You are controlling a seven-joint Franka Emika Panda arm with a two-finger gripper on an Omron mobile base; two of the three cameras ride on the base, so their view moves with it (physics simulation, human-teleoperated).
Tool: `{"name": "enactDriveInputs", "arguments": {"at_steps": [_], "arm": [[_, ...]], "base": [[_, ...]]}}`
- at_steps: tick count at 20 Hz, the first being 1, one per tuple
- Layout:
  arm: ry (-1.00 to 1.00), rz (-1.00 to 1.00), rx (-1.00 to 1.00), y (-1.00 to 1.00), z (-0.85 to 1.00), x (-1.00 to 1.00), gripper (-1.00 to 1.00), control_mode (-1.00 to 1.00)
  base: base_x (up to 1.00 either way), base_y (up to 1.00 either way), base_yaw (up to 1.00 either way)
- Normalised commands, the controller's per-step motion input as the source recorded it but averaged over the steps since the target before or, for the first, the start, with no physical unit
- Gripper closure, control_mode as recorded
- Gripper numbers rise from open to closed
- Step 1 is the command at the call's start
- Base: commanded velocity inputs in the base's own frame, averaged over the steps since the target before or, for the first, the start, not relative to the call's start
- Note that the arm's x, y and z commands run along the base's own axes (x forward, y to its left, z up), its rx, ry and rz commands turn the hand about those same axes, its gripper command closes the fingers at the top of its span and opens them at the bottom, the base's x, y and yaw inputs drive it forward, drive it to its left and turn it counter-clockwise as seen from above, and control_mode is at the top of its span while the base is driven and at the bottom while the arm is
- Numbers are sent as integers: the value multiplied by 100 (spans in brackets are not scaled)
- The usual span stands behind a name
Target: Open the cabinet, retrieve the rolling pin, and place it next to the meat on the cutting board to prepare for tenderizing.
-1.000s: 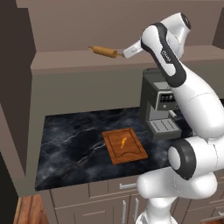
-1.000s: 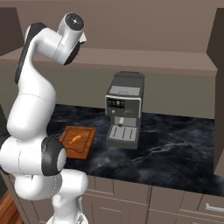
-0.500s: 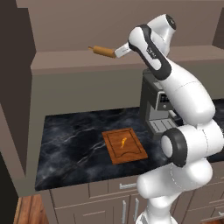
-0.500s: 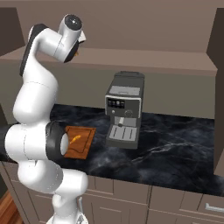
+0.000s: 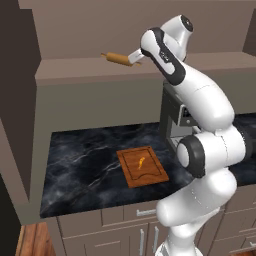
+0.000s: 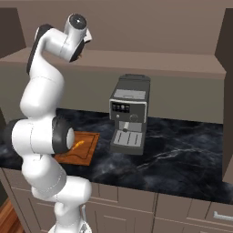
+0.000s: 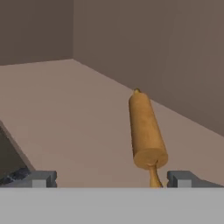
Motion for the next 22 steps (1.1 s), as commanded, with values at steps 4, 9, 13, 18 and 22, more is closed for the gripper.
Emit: {"name": "enactDriveInputs", "arguments": {"at_steps": [4, 9, 13, 18, 22], "arm": [[0, -3, -2, 0, -4, 38, -100, -100], [1, -3, -2, 0, -4, 37, -100, -100], [1, -3, -2, 1, -7, 34, -100, -100], [3, -3, -2, 4, -7, 35, -100, -100], [4, -3, -1, 12, -7, 26, -100, -100]], "base": [[0, 0, 0], [0, 0, 0], [0, 0, 0], [0, 0, 0], [0, 0, 0]]}}
